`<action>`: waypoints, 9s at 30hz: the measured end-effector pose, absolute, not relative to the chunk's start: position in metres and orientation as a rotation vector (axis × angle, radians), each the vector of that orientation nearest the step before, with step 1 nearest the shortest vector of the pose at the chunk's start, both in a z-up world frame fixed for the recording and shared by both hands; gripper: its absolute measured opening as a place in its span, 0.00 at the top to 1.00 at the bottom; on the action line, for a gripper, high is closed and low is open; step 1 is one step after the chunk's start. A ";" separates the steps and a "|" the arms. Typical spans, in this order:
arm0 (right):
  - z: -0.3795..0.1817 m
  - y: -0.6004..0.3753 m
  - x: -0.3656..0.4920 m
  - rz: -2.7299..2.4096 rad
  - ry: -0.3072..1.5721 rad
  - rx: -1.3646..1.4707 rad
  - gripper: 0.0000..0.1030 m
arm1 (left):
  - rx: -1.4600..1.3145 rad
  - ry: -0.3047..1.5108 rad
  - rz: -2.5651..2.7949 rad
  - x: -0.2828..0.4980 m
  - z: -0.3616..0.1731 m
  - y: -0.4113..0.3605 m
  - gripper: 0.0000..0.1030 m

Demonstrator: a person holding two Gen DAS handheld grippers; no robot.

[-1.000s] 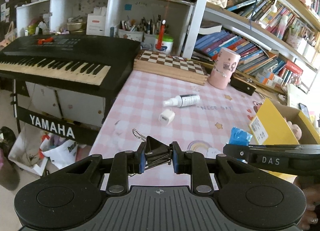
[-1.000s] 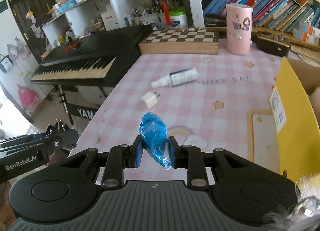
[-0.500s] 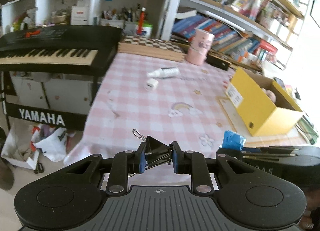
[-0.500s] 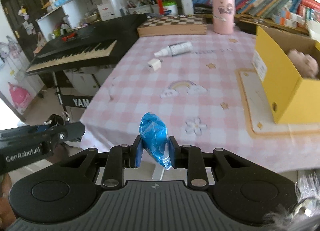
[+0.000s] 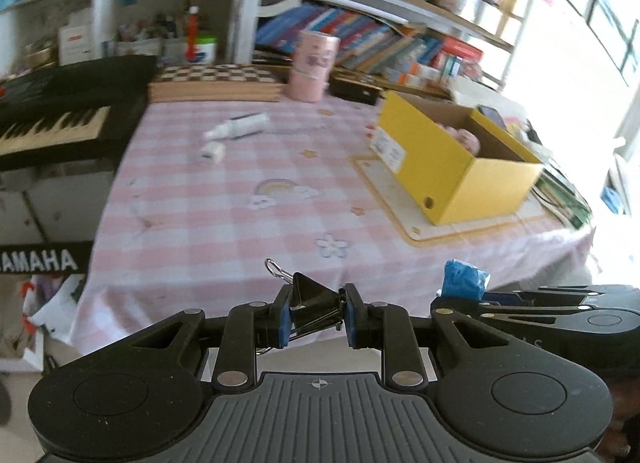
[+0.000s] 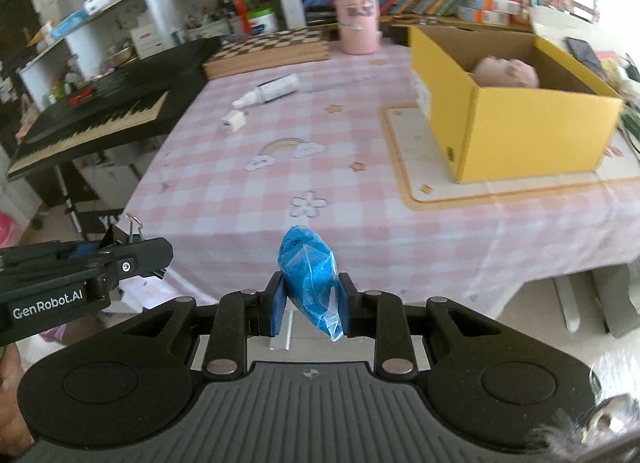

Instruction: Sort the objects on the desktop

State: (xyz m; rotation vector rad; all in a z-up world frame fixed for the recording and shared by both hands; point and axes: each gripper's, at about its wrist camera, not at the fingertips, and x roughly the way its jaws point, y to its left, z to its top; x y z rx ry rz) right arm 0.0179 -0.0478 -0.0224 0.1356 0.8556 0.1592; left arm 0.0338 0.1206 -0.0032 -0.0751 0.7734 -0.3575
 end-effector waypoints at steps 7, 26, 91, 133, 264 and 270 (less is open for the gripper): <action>-0.028 -0.082 0.003 0.053 0.856 0.201 0.76 | -0.006 0.796 -0.469 0.037 -0.006 0.083 0.77; -0.036 -0.181 -0.011 -0.122 0.893 0.296 0.76 | 0.094 0.850 -0.657 0.052 -0.013 -0.029 0.77; -0.047 -0.307 0.292 0.363 0.961 -0.515 0.76 | 0.258 0.837 -0.318 0.267 -0.031 -0.215 0.77; 0.040 -0.274 0.100 -0.106 0.579 -0.045 0.37 | 0.068 0.550 -0.225 0.114 0.027 -0.057 0.10; -0.043 -0.003 0.388 0.648 0.793 -0.280 0.30 | -0.076 0.872 0.171 0.324 -0.084 0.114 0.66; -0.053 0.025 0.408 0.812 0.715 -0.558 0.42 | -0.162 0.870 0.198 0.301 -0.069 0.130 0.66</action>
